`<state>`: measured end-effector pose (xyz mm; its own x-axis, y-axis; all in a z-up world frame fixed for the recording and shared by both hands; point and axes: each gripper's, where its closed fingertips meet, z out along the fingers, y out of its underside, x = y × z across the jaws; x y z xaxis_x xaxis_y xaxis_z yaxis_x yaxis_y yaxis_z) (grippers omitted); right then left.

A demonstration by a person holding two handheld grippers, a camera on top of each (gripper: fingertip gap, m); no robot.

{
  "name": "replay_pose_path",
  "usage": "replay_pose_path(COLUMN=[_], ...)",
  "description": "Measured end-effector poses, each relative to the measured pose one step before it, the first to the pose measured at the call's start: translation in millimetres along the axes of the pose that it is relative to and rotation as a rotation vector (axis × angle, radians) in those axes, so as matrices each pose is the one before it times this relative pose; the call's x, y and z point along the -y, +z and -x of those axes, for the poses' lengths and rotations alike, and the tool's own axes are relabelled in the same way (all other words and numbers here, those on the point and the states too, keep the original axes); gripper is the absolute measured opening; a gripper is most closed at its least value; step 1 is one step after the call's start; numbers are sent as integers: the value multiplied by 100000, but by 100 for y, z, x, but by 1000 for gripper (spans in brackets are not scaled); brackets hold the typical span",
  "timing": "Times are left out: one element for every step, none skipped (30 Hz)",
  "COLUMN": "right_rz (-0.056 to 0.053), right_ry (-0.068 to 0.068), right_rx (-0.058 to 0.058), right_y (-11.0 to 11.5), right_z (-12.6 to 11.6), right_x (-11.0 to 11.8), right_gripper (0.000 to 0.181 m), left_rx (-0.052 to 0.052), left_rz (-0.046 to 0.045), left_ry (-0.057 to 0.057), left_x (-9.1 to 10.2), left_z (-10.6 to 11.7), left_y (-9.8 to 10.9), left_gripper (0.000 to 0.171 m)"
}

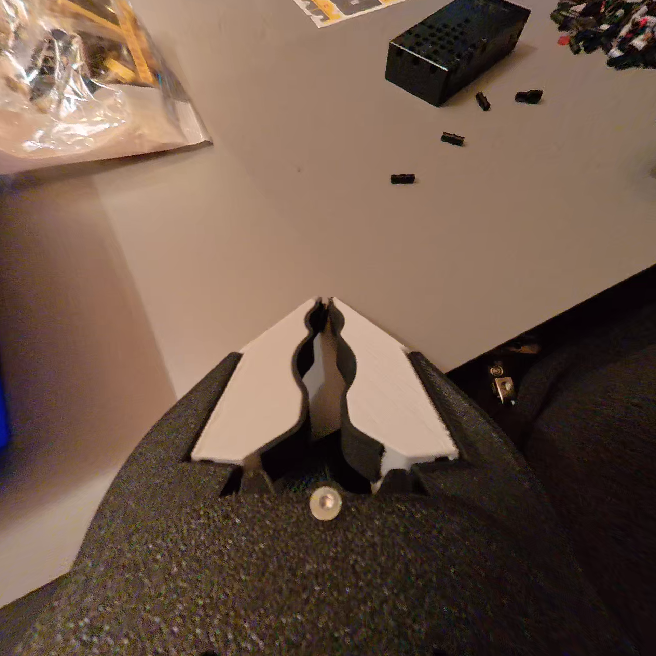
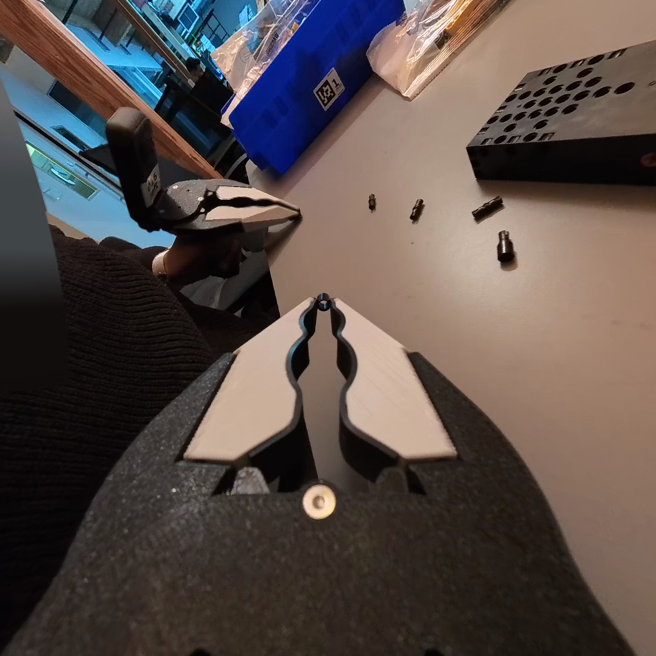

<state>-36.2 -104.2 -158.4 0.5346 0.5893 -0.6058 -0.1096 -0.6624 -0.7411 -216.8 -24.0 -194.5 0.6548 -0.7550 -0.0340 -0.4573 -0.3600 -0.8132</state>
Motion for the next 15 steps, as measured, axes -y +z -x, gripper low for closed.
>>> replay_pose_path(right_rz=[-110, -125, -157, -177, -97, 37, 92, 139, 190, 155, 109, 90, 117, 129, 81], right_ry=[-15, -16, 20, 56, 141, 208, 153, 68, 74, 133, 196, 214, 207, 166, 100], right_rx=[14, -6, -39, -73, -67, -25, -31, -54, -18, 17, 23, 13, 17, 18, -17], right_y=[-22, -27, -23, -9, -11, 13, 23, 11, 18, 14, 12, 10, 16, 11, 6], right_z=[25, 11, 9, -11, -27, -30, -18, -15, -10, -7, -13, -24, -18, -15, -13], right_x=[-3, -7, 12, 20, 16, 8, 5, -15, -30, -10, -10, 1, -4, -12, -5], right_gripper=[7, 7, 7, 7, 7, 7, 7, 7, 7, 7, 7, 7, 7, 7, 7], left_rx=[-1087, -538, 1228, 1357, 1001, 1199, 1080, 228, -110, -639, -396, 259, 45, -151, -170], left_rz=[477, 137, 7, 107, 254, 147, 371, 275, -152, -197, 28, 285, 24, 93, 127], left_ry=[-952, -638, -373, 317, 1013, 1378, 1316, 590, -274, -365, 234, 77, -631, 240, 1545], left_x=[-5, -51, -108, -153, -177, -178, -226, -171, -75, -36, -2, -17, 4, -8, -4], left_z=[-29, 66, 273, 247, 163, 152, 109, -23, -86, -149, -103, 23, 12, -11, -6], left_y=[10, -82, -163, -182, -201, -187, -128, -127, -109, -61, -8, 26, -2, -1, 14], left_gripper=[0, 0, 0, 1, 3, 6, 12, 15, 17, 18, 20, 20, 20, 20, 21])
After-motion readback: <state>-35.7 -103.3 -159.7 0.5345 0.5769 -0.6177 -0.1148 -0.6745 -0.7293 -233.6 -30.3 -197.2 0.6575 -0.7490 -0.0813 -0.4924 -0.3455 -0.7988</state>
